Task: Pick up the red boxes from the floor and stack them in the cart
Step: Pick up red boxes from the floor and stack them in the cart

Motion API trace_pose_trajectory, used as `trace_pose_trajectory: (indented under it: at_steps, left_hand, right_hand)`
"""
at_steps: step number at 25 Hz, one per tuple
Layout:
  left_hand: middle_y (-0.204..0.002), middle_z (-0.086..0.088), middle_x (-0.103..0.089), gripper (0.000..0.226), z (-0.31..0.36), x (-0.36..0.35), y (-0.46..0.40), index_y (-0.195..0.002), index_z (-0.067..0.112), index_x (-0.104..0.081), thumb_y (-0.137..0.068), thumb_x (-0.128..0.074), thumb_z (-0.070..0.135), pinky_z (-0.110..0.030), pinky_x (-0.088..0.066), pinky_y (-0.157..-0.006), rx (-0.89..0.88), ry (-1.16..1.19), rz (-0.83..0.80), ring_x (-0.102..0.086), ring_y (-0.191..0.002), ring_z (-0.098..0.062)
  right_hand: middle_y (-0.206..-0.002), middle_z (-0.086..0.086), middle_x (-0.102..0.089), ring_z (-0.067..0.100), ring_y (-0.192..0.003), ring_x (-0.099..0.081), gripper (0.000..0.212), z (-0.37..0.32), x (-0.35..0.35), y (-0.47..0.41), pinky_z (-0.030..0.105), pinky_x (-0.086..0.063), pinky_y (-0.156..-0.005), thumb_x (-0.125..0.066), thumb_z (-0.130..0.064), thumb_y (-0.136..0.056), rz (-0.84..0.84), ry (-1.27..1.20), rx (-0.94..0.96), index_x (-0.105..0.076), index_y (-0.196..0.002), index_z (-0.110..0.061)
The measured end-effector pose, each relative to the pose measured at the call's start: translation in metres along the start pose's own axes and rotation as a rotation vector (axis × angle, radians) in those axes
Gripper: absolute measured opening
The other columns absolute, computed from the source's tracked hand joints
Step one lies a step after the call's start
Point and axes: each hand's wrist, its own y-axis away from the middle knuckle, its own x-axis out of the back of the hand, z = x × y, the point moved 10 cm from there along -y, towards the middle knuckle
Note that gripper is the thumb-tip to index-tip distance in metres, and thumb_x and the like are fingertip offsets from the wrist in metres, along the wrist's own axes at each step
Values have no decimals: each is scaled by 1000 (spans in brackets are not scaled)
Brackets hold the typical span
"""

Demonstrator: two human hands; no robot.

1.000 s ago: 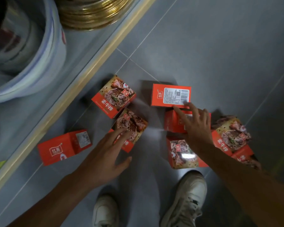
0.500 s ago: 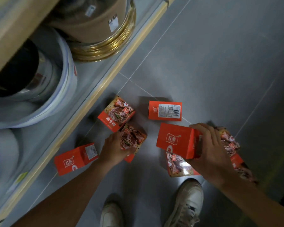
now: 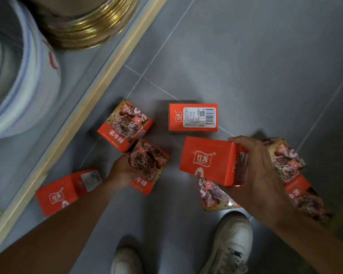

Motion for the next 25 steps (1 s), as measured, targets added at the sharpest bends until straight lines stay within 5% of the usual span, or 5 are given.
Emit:
trace_pose_trajectory:
  at_steps: [5,9,16,21,25]
  left_hand:
    - [-105,6,-67,92,13,-1,35,-126,13,-56,-46,-99,20,-10,-49,-76,21,-89,93,-64,-99,-13]
    - [-147,-6,-49,149,-2,-9,43,-152,20,-33,-24,-88,72,-48,-41,-112,199,-278,22,-44,-139,-32]
    - [-99,9,-78,77,-20,-28,18,-102,33,-76,-38,-91,72,-45,-57,-93,83,-201,-124,-74,-97,-13]
    - [-104,9,-75,83,-18,-32,45,-110,37,-62,-36,-90,64,-40,-57,-92,41,-119,-35,-71,-96,-8]
    - [-122,-3,-55,119,6,-24,56,-137,30,-46,-31,-84,70,-41,-41,-103,-59,-454,-42,-50,-119,-25]
  right_hand:
    - [-126,-19,-42,9,-117,-50,99,-18,33,15,25,-46,-94,-96,-40,-56,67,-54,-72,-33,-132,-46]
    - [-131,-11,-47,18,-120,-53,97,-30,53,24,45,-54,-95,-87,-52,-52,97,-47,-128,-40,-135,-34]
    - [-126,-13,-47,16,-119,-54,95,2,31,20,42,-52,-98,-98,-33,-57,102,-44,-115,-41,-132,-38]
    - [-130,-12,-46,19,-123,-53,97,2,29,30,51,-53,-99,-93,-45,-55,97,-74,-161,-38,-135,-38]
    - [-134,-5,-46,20,-124,-54,106,-25,51,29,50,-51,-101,-97,-41,-55,61,-55,-133,-36,-141,-30]
